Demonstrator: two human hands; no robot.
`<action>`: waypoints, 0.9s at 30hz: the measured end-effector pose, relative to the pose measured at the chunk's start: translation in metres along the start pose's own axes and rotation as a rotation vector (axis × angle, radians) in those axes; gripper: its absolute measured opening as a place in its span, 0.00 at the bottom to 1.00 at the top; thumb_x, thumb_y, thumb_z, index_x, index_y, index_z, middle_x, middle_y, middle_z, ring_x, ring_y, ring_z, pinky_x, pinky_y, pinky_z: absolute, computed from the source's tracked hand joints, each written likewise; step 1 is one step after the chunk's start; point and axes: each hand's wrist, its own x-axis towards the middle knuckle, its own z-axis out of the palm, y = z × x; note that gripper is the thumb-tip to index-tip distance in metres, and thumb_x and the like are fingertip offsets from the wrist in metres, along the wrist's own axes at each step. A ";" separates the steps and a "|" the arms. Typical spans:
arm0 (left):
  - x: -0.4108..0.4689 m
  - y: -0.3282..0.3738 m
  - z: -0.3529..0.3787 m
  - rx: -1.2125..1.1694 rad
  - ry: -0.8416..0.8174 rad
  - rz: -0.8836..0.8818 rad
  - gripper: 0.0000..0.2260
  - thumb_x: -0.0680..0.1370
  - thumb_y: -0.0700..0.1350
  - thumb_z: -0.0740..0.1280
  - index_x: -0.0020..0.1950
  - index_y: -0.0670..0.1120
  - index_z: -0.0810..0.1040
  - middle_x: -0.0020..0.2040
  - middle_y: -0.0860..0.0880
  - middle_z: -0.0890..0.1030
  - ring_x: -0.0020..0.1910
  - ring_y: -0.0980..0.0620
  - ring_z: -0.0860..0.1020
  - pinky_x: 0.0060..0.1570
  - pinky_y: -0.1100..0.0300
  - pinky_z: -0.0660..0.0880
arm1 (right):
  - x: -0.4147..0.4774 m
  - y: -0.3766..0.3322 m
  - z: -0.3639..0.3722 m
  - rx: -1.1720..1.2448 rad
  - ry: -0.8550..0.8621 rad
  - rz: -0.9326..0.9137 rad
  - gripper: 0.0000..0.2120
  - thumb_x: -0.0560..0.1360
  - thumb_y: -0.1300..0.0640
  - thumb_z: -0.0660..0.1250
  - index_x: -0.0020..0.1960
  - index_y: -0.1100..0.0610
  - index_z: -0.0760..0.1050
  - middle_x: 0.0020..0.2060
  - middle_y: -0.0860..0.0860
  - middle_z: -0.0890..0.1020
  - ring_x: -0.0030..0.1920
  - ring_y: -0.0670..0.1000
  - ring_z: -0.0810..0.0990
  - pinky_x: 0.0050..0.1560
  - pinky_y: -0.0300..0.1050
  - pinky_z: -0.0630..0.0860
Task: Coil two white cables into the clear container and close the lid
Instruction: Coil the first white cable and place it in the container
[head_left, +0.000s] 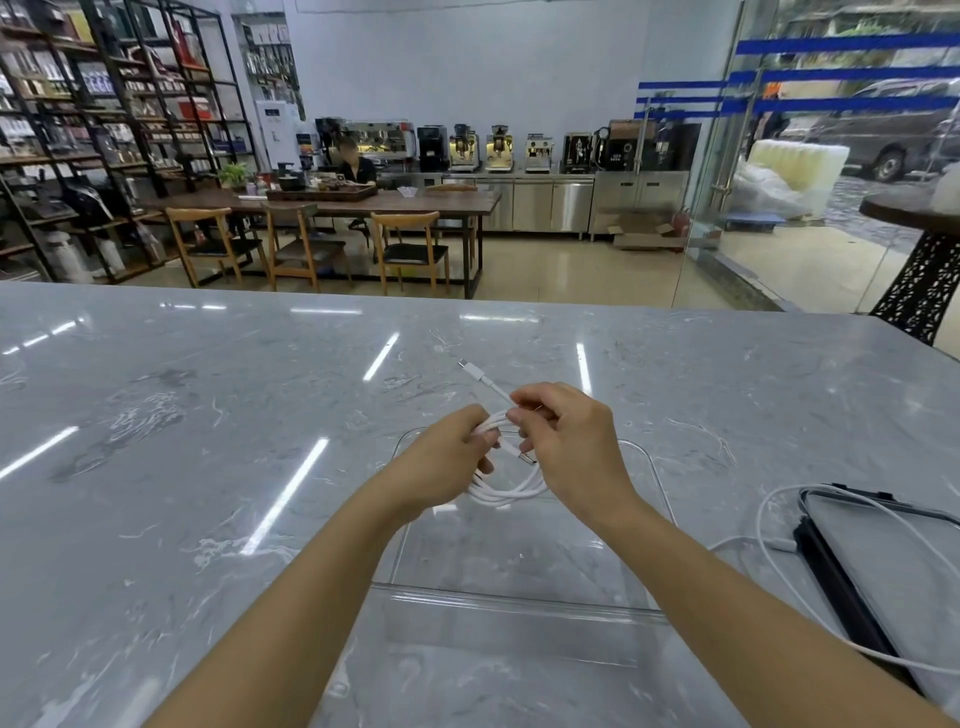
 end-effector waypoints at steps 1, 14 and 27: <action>-0.002 -0.004 -0.002 -0.075 -0.058 -0.019 0.08 0.81 0.46 0.56 0.44 0.50 0.72 0.38 0.49 0.78 0.38 0.52 0.74 0.42 0.58 0.70 | 0.001 0.001 -0.001 0.031 -0.008 0.045 0.05 0.72 0.66 0.67 0.46 0.61 0.79 0.38 0.51 0.79 0.37 0.53 0.79 0.40 0.43 0.79; -0.004 -0.010 0.010 -0.064 0.264 0.173 0.20 0.75 0.57 0.63 0.29 0.46 0.73 0.26 0.53 0.73 0.25 0.57 0.73 0.30 0.62 0.68 | 0.005 0.003 -0.005 0.341 -0.176 0.294 0.07 0.70 0.66 0.70 0.38 0.54 0.79 0.33 0.53 0.82 0.30 0.49 0.81 0.33 0.40 0.79; -0.001 -0.011 0.008 -0.224 0.182 -0.096 0.25 0.76 0.61 0.58 0.29 0.46 0.79 0.25 0.53 0.78 0.22 0.57 0.70 0.26 0.65 0.67 | 0.002 0.002 0.000 0.210 -0.185 0.321 0.07 0.65 0.59 0.75 0.36 0.56 0.77 0.31 0.49 0.78 0.28 0.46 0.77 0.29 0.35 0.74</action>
